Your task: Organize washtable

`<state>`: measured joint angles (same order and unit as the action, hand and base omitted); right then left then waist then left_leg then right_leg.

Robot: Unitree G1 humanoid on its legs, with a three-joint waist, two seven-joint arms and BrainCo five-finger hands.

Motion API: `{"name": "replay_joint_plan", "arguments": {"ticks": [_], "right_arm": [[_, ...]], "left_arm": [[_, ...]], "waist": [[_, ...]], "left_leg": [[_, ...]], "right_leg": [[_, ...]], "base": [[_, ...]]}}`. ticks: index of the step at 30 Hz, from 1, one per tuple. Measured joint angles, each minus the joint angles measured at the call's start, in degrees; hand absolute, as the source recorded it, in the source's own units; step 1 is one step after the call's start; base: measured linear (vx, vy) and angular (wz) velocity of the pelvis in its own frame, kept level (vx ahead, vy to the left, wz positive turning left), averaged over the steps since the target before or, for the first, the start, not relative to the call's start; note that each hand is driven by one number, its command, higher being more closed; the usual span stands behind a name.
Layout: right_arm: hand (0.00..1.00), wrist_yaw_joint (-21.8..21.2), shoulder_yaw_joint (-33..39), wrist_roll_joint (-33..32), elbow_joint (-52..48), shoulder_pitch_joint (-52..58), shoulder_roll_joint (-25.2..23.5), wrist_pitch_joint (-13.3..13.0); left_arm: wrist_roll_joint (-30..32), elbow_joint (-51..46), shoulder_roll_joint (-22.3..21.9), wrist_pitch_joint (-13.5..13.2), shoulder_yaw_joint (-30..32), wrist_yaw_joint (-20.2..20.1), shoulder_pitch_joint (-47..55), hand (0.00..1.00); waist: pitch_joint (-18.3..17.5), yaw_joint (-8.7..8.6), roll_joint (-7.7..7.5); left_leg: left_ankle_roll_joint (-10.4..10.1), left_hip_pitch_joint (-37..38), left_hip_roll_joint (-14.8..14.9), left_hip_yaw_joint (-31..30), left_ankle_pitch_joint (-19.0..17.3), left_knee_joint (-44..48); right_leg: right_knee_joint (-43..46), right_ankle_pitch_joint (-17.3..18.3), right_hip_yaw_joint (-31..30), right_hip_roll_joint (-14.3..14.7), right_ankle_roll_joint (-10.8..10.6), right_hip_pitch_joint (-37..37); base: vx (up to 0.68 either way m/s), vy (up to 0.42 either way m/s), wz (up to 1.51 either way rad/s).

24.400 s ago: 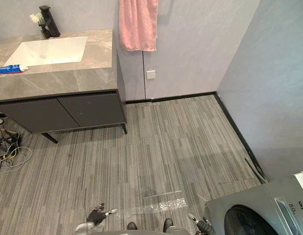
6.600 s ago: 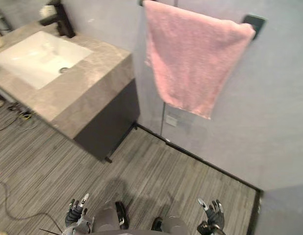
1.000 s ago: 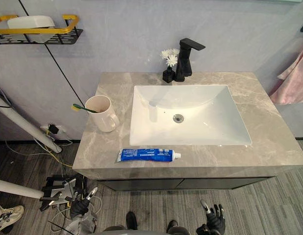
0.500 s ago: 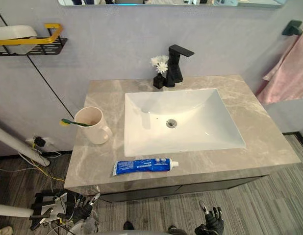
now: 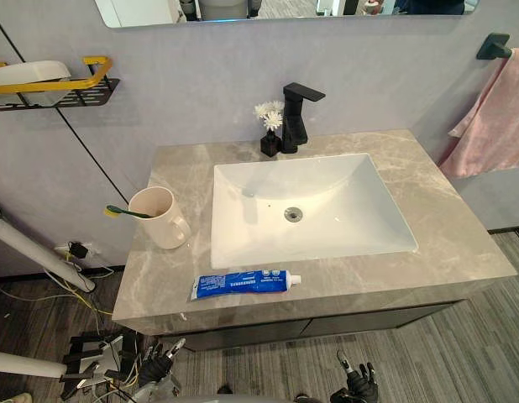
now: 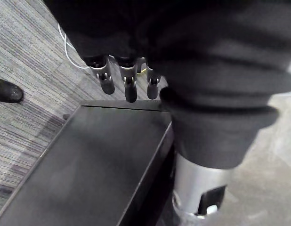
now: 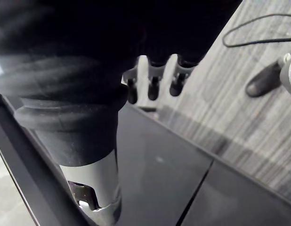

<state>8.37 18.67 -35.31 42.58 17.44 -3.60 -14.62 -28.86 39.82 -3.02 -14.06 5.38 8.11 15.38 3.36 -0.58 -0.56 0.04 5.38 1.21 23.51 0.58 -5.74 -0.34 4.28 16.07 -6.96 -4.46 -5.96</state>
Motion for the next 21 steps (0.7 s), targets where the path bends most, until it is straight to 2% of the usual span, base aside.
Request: {"name": "replay_joint_plan", "arguments": {"ticks": [5,10,13,21], "right_arm": [[0.0,2.76,8.76,-0.05,-1.92,0.19,0.05,-0.07],[0.0,5.49,20.25,0.18,-9.33,1.11,0.4,-0.98],[0.0,6.89,23.89,0.53,-12.41,1.33,0.35,-1.44],[0.0,11.62,31.4,11.16,-38.54,3.16,-0.12,-2.53]], "left_arm": [[-1.97,-0.04,0.39,-0.29,3.01,2.18,-1.42,0.0],[-1.96,-0.16,0.63,-0.32,5.8,3.5,-0.71,0.0],[-2.0,-0.42,0.66,-0.33,7.32,3.6,-0.06,0.0],[-2.05,-1.09,-0.42,-0.4,9.38,3.5,1.1,0.0]], "waist": [[0.1,-0.28,-0.11],[0.19,-0.53,-0.25],[0.37,-1.49,-0.46],[0.45,-2.23,-0.52]], "left_leg": [[-0.61,1.21,0.57,0.62,-0.3,0.25],[-1.21,1.89,1.21,3.53,-0.7,0.28],[-1.39,2.16,1.4,4.36,-0.85,0.28],[-1.75,1.5,1.92,6.4,-1.2,0.31]], "right_leg": [[-0.09,0.0,-0.47,0.45,0.0,-0.69],[0.42,-0.02,-3.07,0.93,0.03,0.3],[0.47,-0.06,-3.87,1.14,0.1,0.47],[1.1,-0.06,-6.05,1.75,0.13,2.46]], "base": [[0.01,-0.028,-0.11],[-0.02,-0.021,-0.25],[-0.01,-0.019,-0.2],[0.0,-0.016,-0.14]]}}
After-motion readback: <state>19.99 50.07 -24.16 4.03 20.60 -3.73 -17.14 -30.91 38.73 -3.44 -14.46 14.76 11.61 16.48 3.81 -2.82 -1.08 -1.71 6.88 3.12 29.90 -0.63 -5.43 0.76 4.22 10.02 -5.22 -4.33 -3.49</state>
